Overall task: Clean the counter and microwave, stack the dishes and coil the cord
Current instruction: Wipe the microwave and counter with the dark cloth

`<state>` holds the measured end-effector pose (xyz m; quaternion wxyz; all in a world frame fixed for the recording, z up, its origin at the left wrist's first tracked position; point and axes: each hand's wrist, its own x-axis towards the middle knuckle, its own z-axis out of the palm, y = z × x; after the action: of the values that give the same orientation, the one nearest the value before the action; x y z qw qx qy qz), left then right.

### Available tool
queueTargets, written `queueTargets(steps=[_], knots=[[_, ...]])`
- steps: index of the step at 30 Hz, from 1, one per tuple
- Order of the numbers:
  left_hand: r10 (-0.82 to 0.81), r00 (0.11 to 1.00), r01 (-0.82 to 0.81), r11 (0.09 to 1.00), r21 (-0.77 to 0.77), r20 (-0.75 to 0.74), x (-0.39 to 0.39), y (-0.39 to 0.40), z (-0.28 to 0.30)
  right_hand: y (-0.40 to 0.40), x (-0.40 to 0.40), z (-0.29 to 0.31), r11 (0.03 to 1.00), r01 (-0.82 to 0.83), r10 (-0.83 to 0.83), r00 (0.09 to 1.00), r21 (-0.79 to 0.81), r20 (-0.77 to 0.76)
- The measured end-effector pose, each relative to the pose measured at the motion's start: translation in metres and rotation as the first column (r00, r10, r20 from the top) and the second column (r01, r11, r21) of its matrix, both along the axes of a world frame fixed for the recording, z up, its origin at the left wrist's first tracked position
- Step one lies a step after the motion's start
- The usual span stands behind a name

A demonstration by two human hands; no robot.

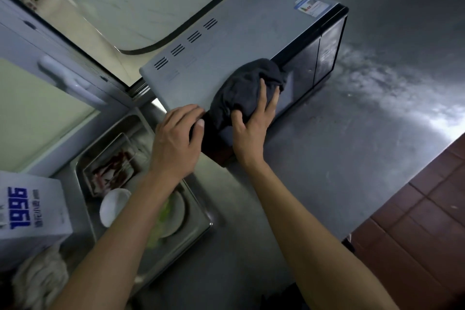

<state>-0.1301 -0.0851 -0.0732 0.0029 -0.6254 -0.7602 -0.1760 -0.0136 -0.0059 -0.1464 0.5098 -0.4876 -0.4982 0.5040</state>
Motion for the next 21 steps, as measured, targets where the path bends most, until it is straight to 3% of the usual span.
queueTargets(steps=[5, 11, 21], knots=[[-0.034, 0.999, 0.034, 0.999, 0.007, -0.021, -0.011, -0.014, 0.0, -0.043, -0.018, -0.012, 0.998, -0.029, 0.027, 0.999, -0.058, -0.031], [-0.132, 0.974, 0.12, 0.99, -0.078, -0.186, -0.001, -0.008, -0.004, -0.079, -0.033, -0.033, 0.985, -0.105, 0.099, 0.994, -0.137, -0.044], [-0.184, 0.949, 0.157, 0.98, -0.123, -0.256, 0.033, 0.042, -0.003, -0.025, -0.007, -0.033, 0.984, -0.029, 0.009, 0.994, -0.176, -0.111]])
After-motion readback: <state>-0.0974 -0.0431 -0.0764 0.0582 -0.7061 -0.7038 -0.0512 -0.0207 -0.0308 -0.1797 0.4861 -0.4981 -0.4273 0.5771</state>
